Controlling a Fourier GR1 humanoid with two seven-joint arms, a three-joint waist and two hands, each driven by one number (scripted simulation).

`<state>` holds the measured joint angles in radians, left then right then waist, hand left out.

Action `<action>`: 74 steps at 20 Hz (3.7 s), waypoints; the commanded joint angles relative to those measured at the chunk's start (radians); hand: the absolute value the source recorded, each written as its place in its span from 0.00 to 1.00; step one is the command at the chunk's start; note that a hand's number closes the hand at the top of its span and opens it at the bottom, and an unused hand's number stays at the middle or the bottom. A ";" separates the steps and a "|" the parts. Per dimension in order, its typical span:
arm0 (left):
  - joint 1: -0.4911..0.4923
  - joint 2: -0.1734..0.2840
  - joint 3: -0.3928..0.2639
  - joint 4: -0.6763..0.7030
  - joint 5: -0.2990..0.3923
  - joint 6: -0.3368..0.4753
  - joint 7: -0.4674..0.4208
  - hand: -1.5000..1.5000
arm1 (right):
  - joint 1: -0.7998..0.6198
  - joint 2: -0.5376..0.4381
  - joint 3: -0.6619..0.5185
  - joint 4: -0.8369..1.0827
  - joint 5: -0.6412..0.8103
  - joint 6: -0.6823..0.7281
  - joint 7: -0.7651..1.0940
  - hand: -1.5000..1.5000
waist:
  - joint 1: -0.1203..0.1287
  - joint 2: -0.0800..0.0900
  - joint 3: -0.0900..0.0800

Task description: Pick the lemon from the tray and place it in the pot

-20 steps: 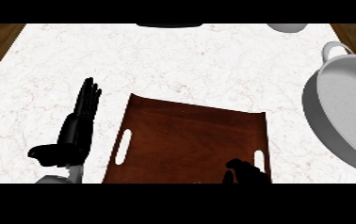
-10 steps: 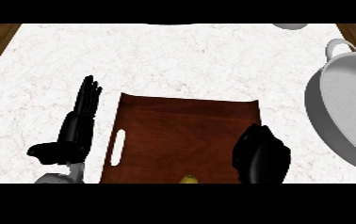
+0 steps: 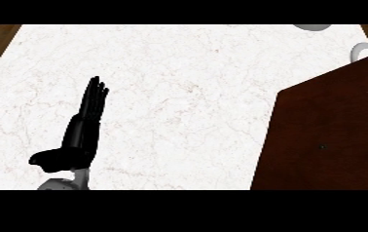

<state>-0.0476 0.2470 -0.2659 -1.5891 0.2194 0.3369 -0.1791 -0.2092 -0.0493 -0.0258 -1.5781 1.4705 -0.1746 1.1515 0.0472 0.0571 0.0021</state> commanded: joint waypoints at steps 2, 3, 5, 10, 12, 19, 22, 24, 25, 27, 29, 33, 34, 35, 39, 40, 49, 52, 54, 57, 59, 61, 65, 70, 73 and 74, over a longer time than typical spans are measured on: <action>-0.016 -0.003 -0.029 0.000 -0.013 -0.016 0.004 0.50 | -0.237 -0.126 -0.228 0.146 0.043 0.074 0.125 1.00 | 0.048 -0.001 -0.003; -0.031 -0.006 -0.023 0.004 -0.014 -0.010 0.004 0.50 | -0.277 -0.156 -0.253 0.182 0.063 0.083 0.123 1.00 | 0.057 0.002 -0.004; -0.027 -0.011 -0.043 -0.001 -0.009 -0.027 0.011 0.50 | -0.364 -0.218 -0.302 0.256 0.111 0.114 0.130 1.00 | 0.074 -0.005 -0.005; -0.066 -0.013 -0.054 0.008 -0.020 -0.029 0.036 0.50 | -0.537 -0.312 -0.391 0.429 0.228 0.183 0.175 1.00 | 0.100 0.000 -0.004; -0.058 -0.032 -0.070 0.014 -0.022 -0.028 0.025 0.50 | -0.584 -0.326 -0.414 0.499 0.290 0.191 0.214 1.00 | 0.106 0.000 -0.005; -0.061 -0.027 -0.060 0.021 -0.026 -0.023 0.038 0.50 | -0.717 -0.381 -0.506 0.682 0.443 0.186 0.286 1.00 | 0.095 -0.012 -0.002; -0.069 -0.032 -0.051 0.018 -0.017 -0.021 0.047 0.50 | -0.756 -0.378 -0.537 0.734 0.502 0.193 0.328 1.00 | 0.080 -0.017 -0.002; -0.093 -0.020 -0.018 0.054 -0.030 -0.005 0.038 0.50 | -0.771 -0.400 -0.576 0.770 0.509 0.170 0.308 1.00 | 0.055 -0.017 -0.001; -0.092 -0.017 -0.016 0.042 -0.017 -0.015 0.052 0.50 | -0.776 -0.383 -0.589 0.775 0.521 0.158 0.331 1.00 | 0.052 -0.022 -0.001; -0.041 -0.027 -0.022 0.049 -0.020 -0.010 0.017 0.50 | -0.785 -0.400 -0.606 0.797 0.557 0.162 0.334 1.00 | 0.044 -0.027 -0.002; -0.042 -0.013 -0.017 0.042 -0.022 -0.013 0.032 0.50 | -0.774 -0.402 -0.646 0.816 0.567 0.135 0.329 1.00 | 0.034 -0.030 0.000; -0.043 -0.034 0.003 0.069 -0.023 0.013 0.029 0.50 | -0.749 -0.338 -0.678 0.791 0.615 0.126 0.335 1.00 | -0.005 -0.043 -0.002; -0.002 -0.025 -0.010 0.040 -0.019 -0.007 0.012 0.50 | -0.726 -0.353 -0.701 0.799 0.598 0.089 0.330 1.00 | -0.003 -0.044 -0.001; 0.008 -0.035 -0.021 0.048 -0.029 0.001 0.004 0.50 | -0.734 -0.368 -0.715 0.815 0.603 0.097 0.319 1.00 | -0.003 -0.043 -0.001; 0.019 -0.015 0.034 0.072 -0.004 -0.024 -0.032 0.50 | -0.686 -0.351 -0.782 0.762 0.558 0.058 0.249 1.00 | -0.029 -0.051 -0.002; 0.017 -0.013 0.032 0.043 0.001 -0.018 0.004 0.50 | -0.680 -0.383 -0.821 0.781 0.532 0.041 0.214 1.00 | -0.025 -0.050 -0.001; 0.021 -0.018 0.038 0.043 -0.016 -0.015 0.001 0.50 | -0.576 -0.266 -0.984 0.728 0.435 -0.037 0.206 1.00 | -0.035 -0.051 -0.001; 0.014 0.011 0.066 0.023 0.013 -0.042 0.027 0.50 | -0.542 -0.229 -1.077 0.695 0.385 -0.015 0.216 1.00 | -0.042 -0.055 -0.001; 0.004 -0.022 0.034 0.044 -0.023 -0.008 0.029 0.50 | -0.525 -0.196 -1.122 0.661 0.360 -0.059 0.219 0.00 | -0.050 -0.055 -0.001; 0.028 -0.033 0.031 0.035 -0.038 -0.003 -0.003 0.50 | -0.501 -0.173 -1.140 0.658 0.273 -0.182 0.084 0.00 | -0.041 -0.054 -0.001; 0.043 -0.030 0.025 0.024 -0.041 -0.008 -0.006 0.50 | -0.490 -0.116 -1.108 0.587 0.281 -0.300 0.039 0.00 | -0.037 -0.055 -0.001; 0.007 -0.018 0.051 0.041 -0.019 -0.024 0.014 0.50 | -0.491 -0.136 -1.100 0.533 0.276 -0.387 -0.026 0.00 | -0.044 -0.054 0.000; 0.028 -0.018 0.040 0.020 -0.023 -0.025 0.009 0.50 | -0.500 -0.118 -1.071 0.368 0.278 -0.585 -0.096 0.00 | -0.040 -0.062 -0.001; 0.037 -0.007 0.053 -0.020 -0.029 -0.004 0.053 0.50 | -0.466 -0.047 -1.085 0.234 0.229 -0.734 -0.102 0.00 | -0.044 -0.064 -0.001; 0.007 -0.033 0.045 0.023 -0.042 -0.003 0.039 0.50 | -0.365 0.044 -1.083 0.147 0.184 -0.823 -0.130 0.00 | -0.058 -0.060 -0.002; 0.038 -0.026 0.055 0.034 -0.024 -0.028 0.018 0.50 | -0.342 0.045 -1.093 0.140 0.186 -0.830 -0.111 0.00 | -0.051 -0.059 -0.002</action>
<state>-0.0109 0.2209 -0.2201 -1.5634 0.1888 0.3204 -0.1641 -0.6144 -0.0614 -1.1184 -1.3549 1.6875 -0.8459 0.9882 -0.0019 -0.0025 0.0002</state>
